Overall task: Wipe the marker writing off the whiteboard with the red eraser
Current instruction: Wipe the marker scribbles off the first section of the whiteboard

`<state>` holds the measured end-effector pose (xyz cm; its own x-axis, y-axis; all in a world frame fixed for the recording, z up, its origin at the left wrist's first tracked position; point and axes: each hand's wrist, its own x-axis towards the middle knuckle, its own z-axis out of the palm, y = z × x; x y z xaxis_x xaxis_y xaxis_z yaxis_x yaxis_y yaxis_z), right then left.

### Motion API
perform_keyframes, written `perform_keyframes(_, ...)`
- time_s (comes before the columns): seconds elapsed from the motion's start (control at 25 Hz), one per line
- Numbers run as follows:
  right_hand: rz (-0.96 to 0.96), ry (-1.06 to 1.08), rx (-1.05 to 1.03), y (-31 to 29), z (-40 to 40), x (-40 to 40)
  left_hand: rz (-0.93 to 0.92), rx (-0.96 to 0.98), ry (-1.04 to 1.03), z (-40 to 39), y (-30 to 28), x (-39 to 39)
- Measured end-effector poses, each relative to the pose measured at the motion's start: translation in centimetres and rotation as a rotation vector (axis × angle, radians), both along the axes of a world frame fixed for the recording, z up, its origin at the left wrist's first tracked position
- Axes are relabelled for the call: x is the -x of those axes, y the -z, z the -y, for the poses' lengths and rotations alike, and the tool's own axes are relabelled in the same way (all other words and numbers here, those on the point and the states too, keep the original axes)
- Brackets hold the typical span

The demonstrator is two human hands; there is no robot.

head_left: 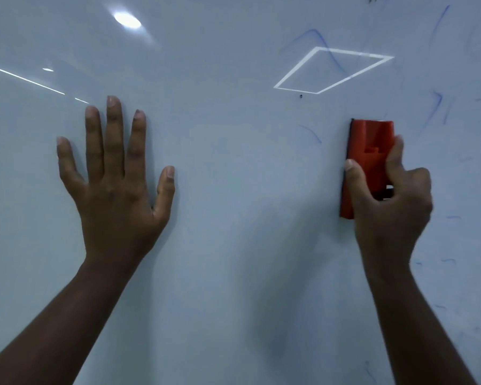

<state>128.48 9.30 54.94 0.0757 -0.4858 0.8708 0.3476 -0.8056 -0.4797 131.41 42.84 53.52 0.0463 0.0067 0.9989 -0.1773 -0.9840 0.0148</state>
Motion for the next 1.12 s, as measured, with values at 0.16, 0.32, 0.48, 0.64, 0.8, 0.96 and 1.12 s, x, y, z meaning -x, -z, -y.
perform_keyframes(0.16, 0.043, -0.016, 0.218, 0.1, -8.2, -0.3, -0.004, 0.006, -0.006, 0.2, 0.0, 0.1)
perform_keyframes(0.32, 0.067, -0.089, 0.477, 0.8, -13.7, 0.0, -0.016, -0.006, -0.018, 0.0, 0.0, 0.1)
perform_keyframes(0.48, 0.110, -0.007, 0.591, -0.9, -12.7, -0.5, -0.016, -0.007, -0.020, -0.1, 0.1, 0.1)
perform_keyframes(0.64, 0.123, 0.114, 0.450, -3.6, -7.7, -1.1, 0.017, 0.000, 0.000, -0.1, 0.0, -0.1)
perform_keyframes(0.8, 0.095, 0.131, 0.236, -4.7, -1.5, -1.6, 0.050, 0.059, 0.041, 0.6, -0.9, 0.3)
perform_keyframes(0.96, 0.072, 0.017, -0.080, -6.7, 0.7, -1.5, 0.097, -0.017, 0.021, 1.3, -5.2, 0.6)
perform_keyframes(1.12, 0.097, 0.013, -0.026, -8.4, -3.2, -1.5, 0.121, -0.103, -0.016, 1.8, -11.6, 0.1)
